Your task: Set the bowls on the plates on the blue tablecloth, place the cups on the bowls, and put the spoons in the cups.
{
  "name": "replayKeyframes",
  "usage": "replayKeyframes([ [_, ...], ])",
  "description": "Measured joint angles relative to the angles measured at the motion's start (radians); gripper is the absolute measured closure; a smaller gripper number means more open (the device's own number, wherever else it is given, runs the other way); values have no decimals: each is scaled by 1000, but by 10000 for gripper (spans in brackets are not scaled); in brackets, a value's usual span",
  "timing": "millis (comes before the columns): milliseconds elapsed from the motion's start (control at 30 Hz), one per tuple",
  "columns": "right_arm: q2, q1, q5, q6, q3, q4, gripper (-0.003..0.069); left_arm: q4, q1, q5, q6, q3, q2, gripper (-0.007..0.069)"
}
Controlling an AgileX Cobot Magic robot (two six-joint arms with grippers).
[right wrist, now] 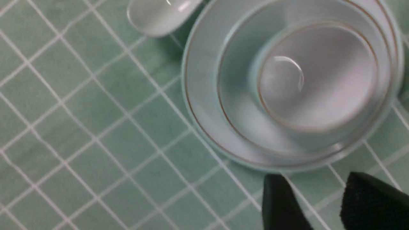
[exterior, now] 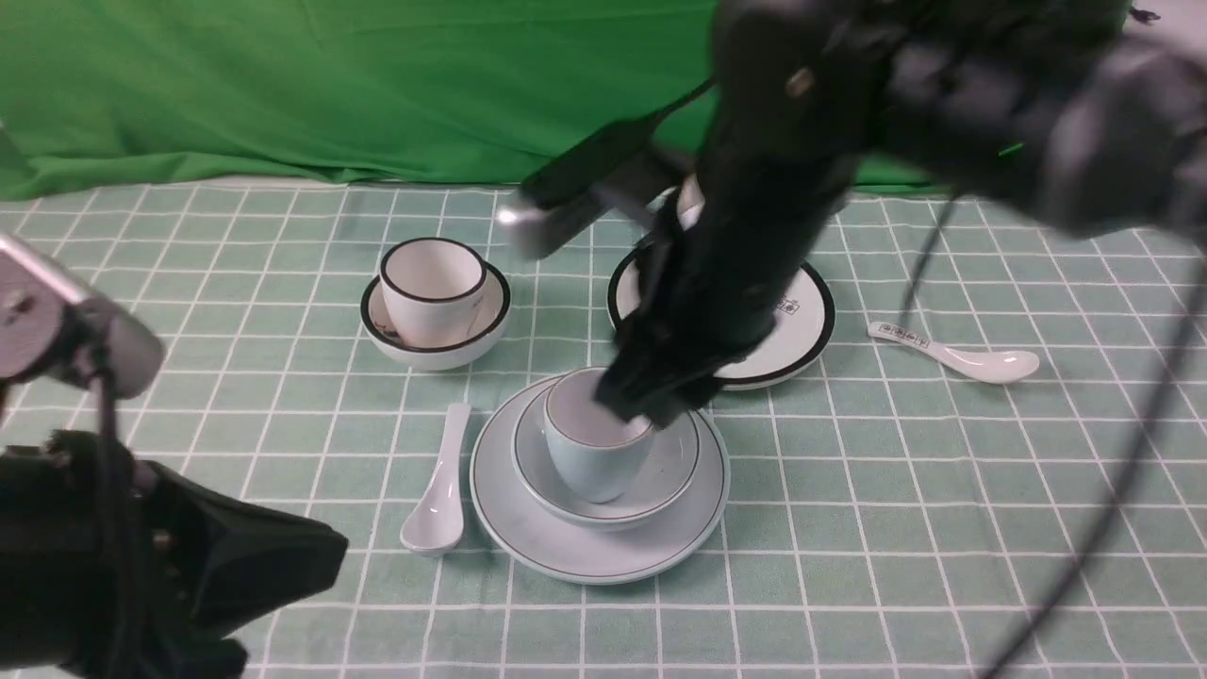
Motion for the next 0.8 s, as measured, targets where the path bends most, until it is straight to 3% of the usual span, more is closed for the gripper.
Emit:
replayKeyframes([
  [100, -112, 0, 1, 38, 43, -63, 489, 13, -62, -1, -34, -8, 60, 622],
  [167, -181, 0, 1, 56, 86, -88, 504, 40, -105, -19, -80, -9, 88, 624],
  [267, -343, 0, -7, 103, 242, -130, 513, 226, -213, -110, -304, -14, 192, 624],
  [300, -362, 0, -9, 108, 252, -130, 513, 239, -222, -114, -318, -15, 199, 624],
  [367, -469, 0, -58, 137, 362, -134, 513, 377, -252, -136, -463, -48, 307, 624],
  [500, -615, 0, -129, 169, 521, -135, 513, 534, -261, -143, -617, -174, 528, 617],
  [600, -674, 0, -143, 172, 591, -135, 513, 583, -242, -144, -663, -249, 629, 604],
  [800, -788, 0, -150, 184, 701, -136, 513, 583, -149, -144, -686, -403, 845, 518],
])
